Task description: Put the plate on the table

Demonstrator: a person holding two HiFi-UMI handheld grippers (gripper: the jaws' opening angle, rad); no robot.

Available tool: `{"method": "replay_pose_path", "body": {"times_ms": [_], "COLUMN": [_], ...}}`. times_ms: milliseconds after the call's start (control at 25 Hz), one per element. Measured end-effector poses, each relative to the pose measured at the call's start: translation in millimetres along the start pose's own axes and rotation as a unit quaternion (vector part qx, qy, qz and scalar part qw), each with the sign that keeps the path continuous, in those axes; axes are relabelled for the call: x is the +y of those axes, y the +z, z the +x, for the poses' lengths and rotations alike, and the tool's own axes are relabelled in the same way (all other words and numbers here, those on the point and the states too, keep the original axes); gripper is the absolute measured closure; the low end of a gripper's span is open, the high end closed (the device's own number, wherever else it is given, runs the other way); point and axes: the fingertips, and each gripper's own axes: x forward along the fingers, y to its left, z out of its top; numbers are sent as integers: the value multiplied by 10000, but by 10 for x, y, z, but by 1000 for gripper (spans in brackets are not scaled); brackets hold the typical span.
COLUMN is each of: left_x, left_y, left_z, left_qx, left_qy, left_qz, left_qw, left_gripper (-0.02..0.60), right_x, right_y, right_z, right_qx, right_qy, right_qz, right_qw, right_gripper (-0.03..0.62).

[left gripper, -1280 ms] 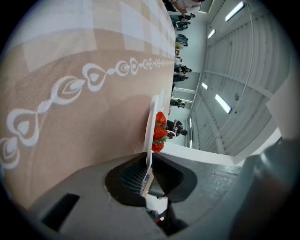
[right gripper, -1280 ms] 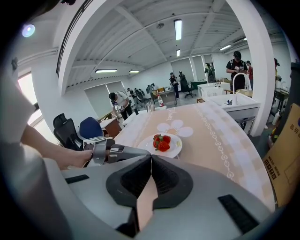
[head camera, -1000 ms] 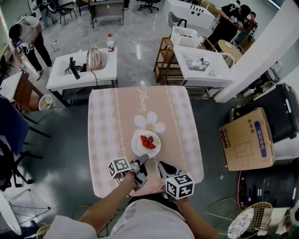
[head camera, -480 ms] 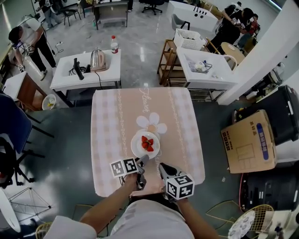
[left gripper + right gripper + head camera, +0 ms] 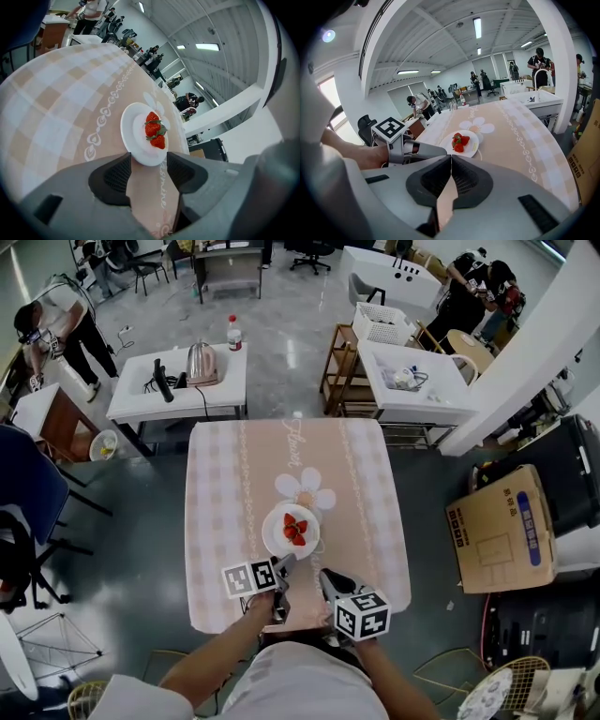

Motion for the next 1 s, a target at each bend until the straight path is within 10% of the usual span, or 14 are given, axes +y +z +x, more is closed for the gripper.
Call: {"method": "replay_pose_path", "body": {"times_ms": [1000], "left_x": [-916], "left_y": [-462], "left_z": [-642], "left_qx": [-999], "left_qy": [39], "left_qz": [1421], "left_qw": [9848], "left_gripper": [378], "right_x": [223], "right_y": [-119], "right_z": [-517], "right_qx": [-297], "right_qy": [961], "right_qz": [-722], "right_qw": [9923], "right_gripper": [589]}}
